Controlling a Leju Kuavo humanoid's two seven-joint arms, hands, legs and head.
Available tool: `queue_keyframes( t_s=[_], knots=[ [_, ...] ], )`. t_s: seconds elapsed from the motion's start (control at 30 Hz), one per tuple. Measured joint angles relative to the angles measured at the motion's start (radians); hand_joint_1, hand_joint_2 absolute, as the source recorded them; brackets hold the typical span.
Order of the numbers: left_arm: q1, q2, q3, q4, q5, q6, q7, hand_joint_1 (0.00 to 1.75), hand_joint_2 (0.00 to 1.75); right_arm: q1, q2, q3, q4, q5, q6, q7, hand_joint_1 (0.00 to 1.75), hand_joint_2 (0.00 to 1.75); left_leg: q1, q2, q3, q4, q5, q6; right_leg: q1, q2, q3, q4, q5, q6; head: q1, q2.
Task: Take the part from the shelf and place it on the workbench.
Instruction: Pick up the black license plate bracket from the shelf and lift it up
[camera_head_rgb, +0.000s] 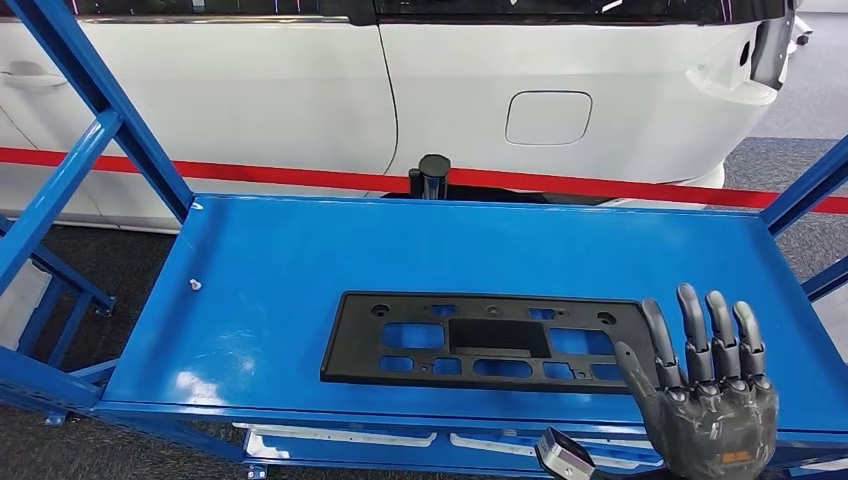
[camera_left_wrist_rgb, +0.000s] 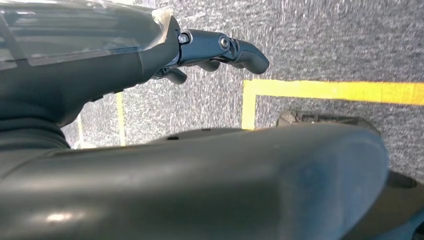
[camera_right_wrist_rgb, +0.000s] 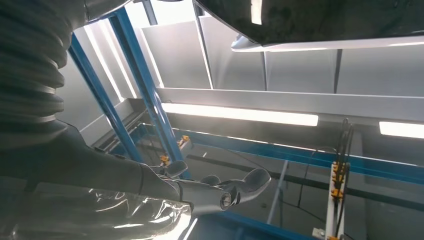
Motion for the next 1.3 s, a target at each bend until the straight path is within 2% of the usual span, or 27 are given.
queue_keyframes(
  t_s=[0.1,0.17,0.23,0.27,0.33,0.37,0.4,0.43,0.47,0.5,0.53,0.57,0.6,0.63,0.7,0.73,0.8,0.87,0.9,0.93,0.97,1.03,1.07,1.1,1.17,1.23,1.3],
  knots=[
    [0.002,0.0,0.001,0.0,0.003,0.004,-0.004,0.0,0.0,0.0,-0.014,0.0,0.002,0.0,0.0,0.021,0.0,1.75,-0.005,0.0,0.0,0.001,-0.002,0.006,-0.005,0.0,0.0,-0.001,0.001,0.005,0.0,0.0],
    [0.004,0.0,0.001,0.0,0.003,0.005,-0.005,0.0,0.0,0.0,-0.02,0.001,0.002,0.0,0.0,0.028,0.0,1.75,-0.006,0.0,0.002,-0.004,0.003,0.014,-0.009,0.0,0.001,-0.002,0.002,0.013,0.0,0.0],
    [0.005,-0.001,0.001,0.0,0.004,0.007,-0.007,0.0,0.0,0.0,-0.028,0.002,0.003,0.0,0.0,0.043,0.0,1.75,-0.002,0.003,0.007,-0.015,0.013,0.025,-0.01,0.0,-0.011,0.024,-0.015,0.013,0.001,0.0],
    [0.005,-0.002,0.001,0.0,0.004,0.008,-0.008,0.0,0.0,0.0,-0.034,0.002,0.003,0.0,0.0,0.054,0.0,1.75,0.001,0.004,0.009,-0.02,0.017,0.029,-0.01,0.0,-0.03,0.066,-0.039,0.009,0.002,0.0],
    [0.006,-0.005,0.001,0.0,0.004,0.014,-0.01,0.0,0.0,0.003,-0.043,0.003,0.006,0.0,0.0,0.072,0.0,1.75,0.001,0.005,0.008,-0.021,0.019,0.032,-0.009,0.0,-0.09,0.198,-0.095,0.0,0.005,0.0],
    [0.007,-0.007,0.001,0.0,0.005,0.017,-0.01,0.0,0.0,0.005,-0.047,0.004,0.009,0.0,0.0,0.078,0.0,1.75,0.001,0.005,0.008,-0.021,0.019,0.031,-0.009,0.0,-0.118,0.258,-0.113,0.001,0.005,0.0],
    [0.008,-0.008,0.001,0.0,0.005,0.021,-0.01,0.0,0.0,0.007,-0.05,0.004,0.012,0.0,0.0,0.081,0.0,1.75,0.001,0.005,0.008,-0.021,0.018,0.031,-0.01,0.0,-0.132,0.287,-0.115,0.007,0.005,0.0],
    [0.009,-0.009,0.001,0.0,0.005,0.023,-0.01,0.0,0.0,0.009,-0.052,0.005,0.015,0.0,0.0,0.084,0.0,1.75,0.002,0.004,0.008,-0.02,0.018,0.03,-0.011,0.0,-0.127,0.277,-0.102,0.016,0.005,0.0],
    [0.01,-0.01,0.001,0.0,0.006,0.023,-0.01,0.0,0.0,0.009,-0.053,0.006,0.018,0.0,0.0,0.085,0.0,1.75,0.004,0.004,0.009,-0.019,0.017,0.028,-0.013,0.0,-0.105,0.23,-0.076,0.027,0.005,0.0],
    [0.01,-0.012,0.001,-0.001,0.006,0.023,-0.01,0.0,0.0,0.009,-0.055,0.007,0.021,0.0,0.0,0.086,0.0,1.75,0.006,0.003,0.01,-0.017,0.016,0.024,-0.015,-0.001,-0.069,0.156,-0.048,0.038,0.005,0.0],
    [0.01,-0.013,0.001,-0.001,0.006,0.023,-0.01,0.0,0.0,0.009,-0.056,0.008,0.024,0.0,0.0,0.087,0.0,1.75,0.007,0.001,0.008,-0.014,0.014,0.018,-0.015,0.001,-0.035,0.094,-0.025,0.041,0.005,0.0],
    [0.01,-0.013,0.001,-0.001,0.006,0.023,-0.01,0.0,0.0,0.01,-0.056,0.009,0.026,0.0,0.0,0.089,0.0,1.75,0.006,0.0,0.005,-0.01,0.012,0.01,-0.013,0.004,-0.012,0.05,-0.01,0.039,0.005,0.0],
    [0.01,-0.014,0.002,-0.001,0.006,0.023,-0.01,0.0,0.0,0.009,-0.057,0.01,0.029,0.0,0.0,0.091,0.0,1.75,0.005,-0.001,0.002,-0.006,0.011,0.003,-0.011,0.007,-0.001,0.028,-0.006,0.031,0.005,0.0],
    [0.01,-0.014,0.002,-0.001,0.007,0.023,-0.01,0.0,0.0,0.008,-0.057,0.011,0.032,0.001,0.0,0.093,0.0,1.75,0.004,-0.002,-0.002,-0.004,0.012,-0.003,-0.007,0.01,-0.001,0.03,-0.007,0.02,0.004,0.0],
    [0.011,-0.014,0.002,-0.001,0.007,0.023,-0.01,0.0,0.0,0.005,-0.059,0.015,0.037,0.001,0.0,0.1,0.0,1.75,0.005,-0.003,-0.008,0.001,0.011,-0.014,-0.011,0.012,-0.009,0.028,-0.006,0.002,0.002,0.0],
    [0.011,-0.014,0.002,-0.001,0.007,0.023,-0.01,0.0,0.0,0.004,-0.06,0.018,0.04,0.001,0.0,0.104,0.0,1.75,0.007,-0.002,-0.015,0.015,-0.004,-0.019,-0.014,0.011,-0.014,0.027,-0.002,-0.007,-0.001,0.0],
    [0.011,-0.013,0.002,-0.001,0.006,0.023,-0.011,0.0,0.0,0.004,-0.062,0.022,0.045,0.001,0.0,0.113,0.0,1.75,0.011,-0.001,-0.049,0.094,-0.067,-0.029,-0.015,0.009,-0.025,0.026,0.005,-0.027,-0.003,0.0],
    [0.012,-0.013,0.002,-0.002,0.005,0.025,-0.011,0.0,0.0,0.004,-0.063,0.025,0.05,0.001,0.0,0.123,0.0,1.75,0.012,0.0,-0.098,0.217,-0.132,-0.035,-0.009,0.006,-0.036,0.026,0.01,-0.04,-0.004,0.0],
    [0.012,-0.013,0.002,-0.002,0.004,0.025,-0.012,0.0,0.0,0.004,-0.064,0.027,0.053,0.001,0.0,0.129,0.0,1.75,0.012,0.0,-0.113,0.258,-0.143,-0.036,-0.006,0.005,-0.041,0.026,0.013,-0.043,-0.004,0.0],
    [0.013,-0.013,0.002,-0.002,0.003,0.026,-0.012,0.0,0.0,0.004,-0.065,0.029,0.056,0.001,0.0,0.135,0.0,1.75,0.012,0.0,-0.112,0.267,-0.136,-0.035,-0.004,0.004,-0.043,0.026,0.015,-0.044,-0.004,0.0],
    [0.013,-0.013,0.002,-0.002,0.003,0.028,-0.012,0.0,0.0,0.003,-0.066,0.031,0.059,0.001,0.0,0.14,0.0,1.75,0.012,0.0,-0.089,0.234,-0.111,-0.032,-0.002,0.004,-0.044,0.026,0.016,-0.045,-0.004,0.0],
    [0.013,-0.013,0.002,-0.002,0.002,0.031,-0.012,0.0,0.0,0.003,-0.069,0.034,0.062,0.001,0.0,0.146,0.0,1.75,0.011,0.0,-0.012,0.104,-0.054,-0.021,0.001,0.004,-0.042,0.026,0.019,-0.044,-0.004,0.0],
    [0.013,-0.013,0.002,-0.002,0.002,0.032,-0.014,0.0,0.0,0.003,-0.07,0.035,0.063,0.001,0.0,0.149,0.0,1.75,0.009,-0.001,0.025,0.043,-0.036,-0.016,0.003,0.004,-0.042,0.026,0.02,-0.041,-0.004,0.0],
    [0.013,-0.013,0.002,-0.002,0.002,0.033,-0.016,0.0,0.0,0.002,-0.071,0.037,0.064,0.001,0.0,0.152,0.0,1.75,0.006,-0.001,0.045,0.006,-0.031,-0.012,0.005,0.004,-0.043,0.026,0.023,-0.037,-0.004,0.0],
    [0.014,-0.013,0.002,-0.002,0.002,0.033,-0.02,0.0,0.0,0.003,-0.074,0.041,0.065,0.001,0.0,0.156,0.0,1.75,0.0,-0.001,0.054,-0.014,-0.026,-0.005,0.005,0.003,-0.045,0.025,0.032,-0.023,-0.004,0.0],
    [0.015,-0.013,0.002,-0.002,0.003,0.032,-0.022,0.0,0.0,0.004,-0.076,0.043,0.066,0.001,0.0,0.16,0.0,1.75,0.003,0.002,0.052,-0.028,-0.009,0.006,0.005,0.002,-0.052,0.033,0.027,-0.012,-0.003,0.0],
    [0.015,-0.014,0.002,-0.003,0.004,0.028,-0.024,0.0,0.0,0.004,-0.08,0.044,0.067,0.001,0.0,0.163,0.0,1.75,0.008,0.006,0.047,-0.041,0.007,0.017,0.006,0.002,-0.081,0.098,-0.018,-0.016,0.0,0.0]
  ],
)
